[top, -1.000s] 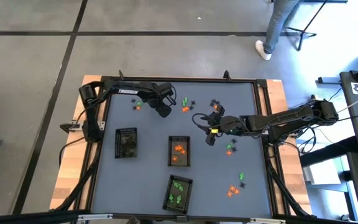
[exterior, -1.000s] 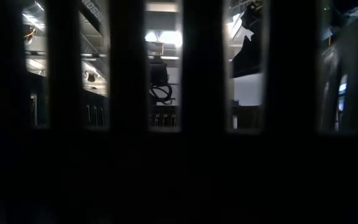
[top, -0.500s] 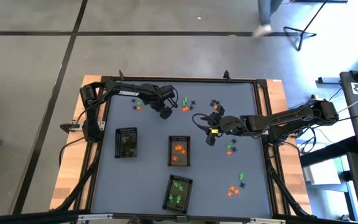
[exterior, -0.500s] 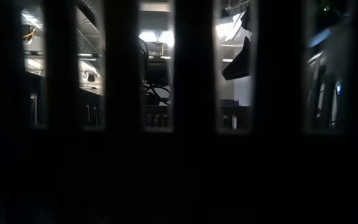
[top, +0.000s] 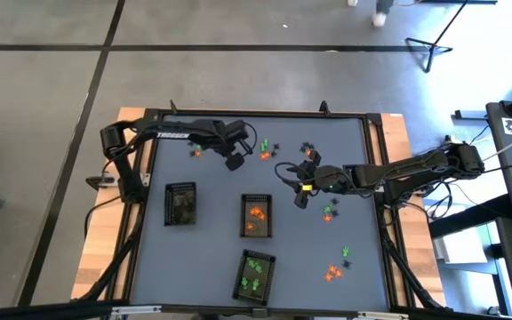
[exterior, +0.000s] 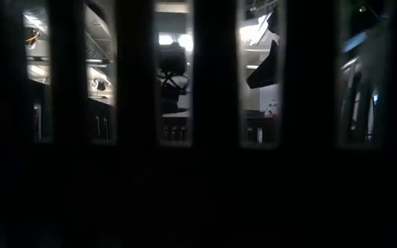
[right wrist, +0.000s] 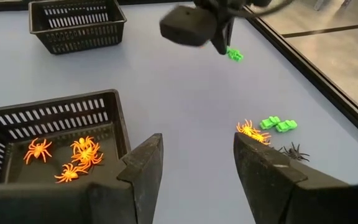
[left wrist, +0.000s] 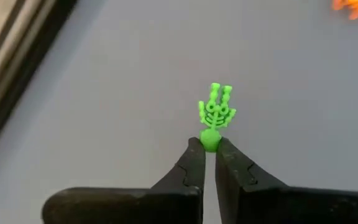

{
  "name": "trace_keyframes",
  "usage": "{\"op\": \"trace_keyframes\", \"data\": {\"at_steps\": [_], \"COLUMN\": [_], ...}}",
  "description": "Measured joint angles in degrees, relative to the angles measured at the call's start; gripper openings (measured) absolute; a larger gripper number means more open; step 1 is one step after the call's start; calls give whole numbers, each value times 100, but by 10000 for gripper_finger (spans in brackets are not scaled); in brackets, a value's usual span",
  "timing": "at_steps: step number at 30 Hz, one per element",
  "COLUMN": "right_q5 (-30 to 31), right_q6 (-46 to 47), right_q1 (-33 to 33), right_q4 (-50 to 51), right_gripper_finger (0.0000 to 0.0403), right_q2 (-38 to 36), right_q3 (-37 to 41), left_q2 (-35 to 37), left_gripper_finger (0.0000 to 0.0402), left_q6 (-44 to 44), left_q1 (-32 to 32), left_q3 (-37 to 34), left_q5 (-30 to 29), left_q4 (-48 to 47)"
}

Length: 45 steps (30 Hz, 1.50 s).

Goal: Sort Halloween decoration
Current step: Put the green toy skeleton into the bottom black basket

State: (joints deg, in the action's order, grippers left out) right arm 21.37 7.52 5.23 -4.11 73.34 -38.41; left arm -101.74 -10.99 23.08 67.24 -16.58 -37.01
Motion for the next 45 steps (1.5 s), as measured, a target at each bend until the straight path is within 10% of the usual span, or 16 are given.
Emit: {"op": "trace_keyframes", "data": {"at_steps": [12,31,45], "right_q5": [-302,-1701,-1797], "right_q6": [108,-870,-1242], "right_q1": [-246,-1737,-1881], "right_q4": [-833,-828,694], "right_gripper_finger": [193,193,193], "right_q2": [295,2433,4127], "right_q3": [-3,-1258,-3192], "left_q2": [722,1574,4141], "left_gripper_finger": [2,0,0], "left_q6": [696,1043,155], "left_q1": [-1348,-1548,-1629], "left_q3": [17,-46,-2691], "left_q5": [-1117,-213,-226], "left_q4": [58,581,2713]}}
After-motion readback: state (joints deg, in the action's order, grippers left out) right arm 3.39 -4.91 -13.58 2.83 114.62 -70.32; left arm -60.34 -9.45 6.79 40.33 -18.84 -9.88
